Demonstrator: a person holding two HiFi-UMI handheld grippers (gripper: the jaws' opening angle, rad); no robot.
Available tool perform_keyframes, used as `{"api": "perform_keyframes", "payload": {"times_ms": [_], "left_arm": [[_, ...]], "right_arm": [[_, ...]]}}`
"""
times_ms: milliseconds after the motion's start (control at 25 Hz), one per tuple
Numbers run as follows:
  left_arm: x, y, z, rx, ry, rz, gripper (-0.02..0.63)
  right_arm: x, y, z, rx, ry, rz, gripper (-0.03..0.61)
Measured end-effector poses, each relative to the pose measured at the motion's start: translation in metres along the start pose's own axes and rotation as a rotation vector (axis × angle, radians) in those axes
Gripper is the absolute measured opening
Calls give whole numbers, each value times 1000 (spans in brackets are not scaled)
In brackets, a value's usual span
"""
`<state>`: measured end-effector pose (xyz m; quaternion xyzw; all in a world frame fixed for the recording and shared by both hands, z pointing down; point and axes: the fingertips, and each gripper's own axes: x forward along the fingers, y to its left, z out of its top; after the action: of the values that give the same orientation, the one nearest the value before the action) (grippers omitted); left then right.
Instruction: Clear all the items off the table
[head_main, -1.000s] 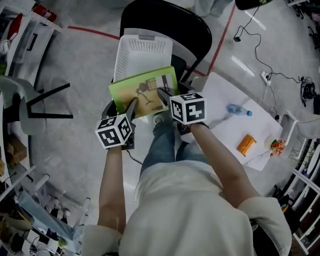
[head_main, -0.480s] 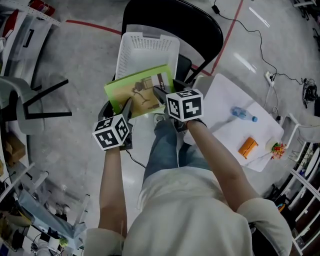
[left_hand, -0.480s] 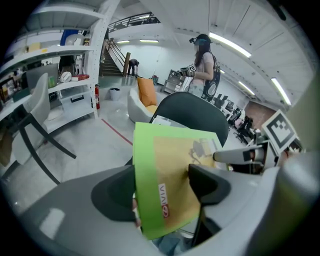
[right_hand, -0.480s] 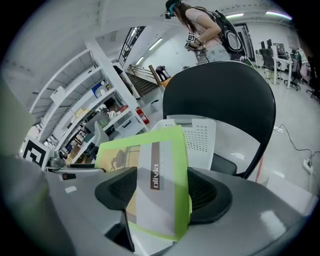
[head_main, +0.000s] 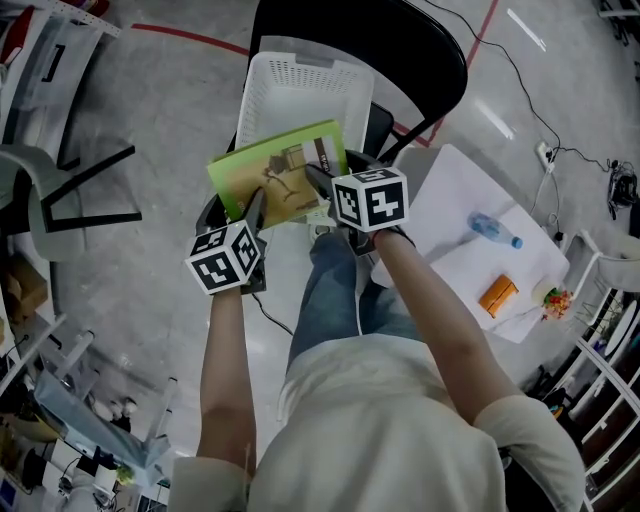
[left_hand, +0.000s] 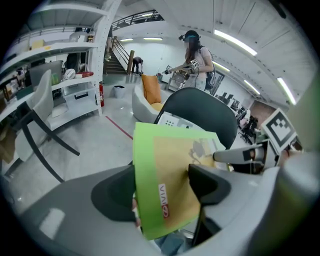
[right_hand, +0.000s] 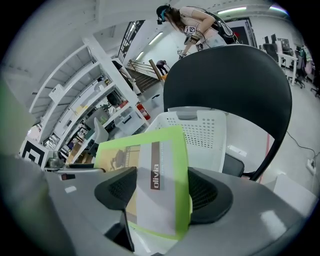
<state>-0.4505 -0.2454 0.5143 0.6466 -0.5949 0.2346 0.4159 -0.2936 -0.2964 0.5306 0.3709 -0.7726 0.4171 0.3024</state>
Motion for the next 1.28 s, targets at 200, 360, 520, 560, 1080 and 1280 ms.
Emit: {"api": "perform_keyframes", "payload": {"times_ms": [200, 360, 520, 560, 1080, 1280], "left_arm": [[4, 2, -3, 25, 3, 21, 313], [2, 2, -4, 11, -10, 33, 328], [0, -1, -5, 4, -10, 23, 331], [-1, -3, -6, 7, -9, 18, 331], [-13, -17, -4, 31, -31, 21, 247], [-19, -26, -3, 38, -39, 12, 180]], "right_arm": [[6, 1, -3, -22, 17, -12, 393], [4, 4, 0, -61, -1, -36, 411], [2, 6, 0, -70, -1, -35, 411], [1, 6, -1, -70, 0, -33, 411], [-16, 18, -9, -81, -10, -20, 385], [-27, 24, -10, -86, -21, -14, 335]]}}
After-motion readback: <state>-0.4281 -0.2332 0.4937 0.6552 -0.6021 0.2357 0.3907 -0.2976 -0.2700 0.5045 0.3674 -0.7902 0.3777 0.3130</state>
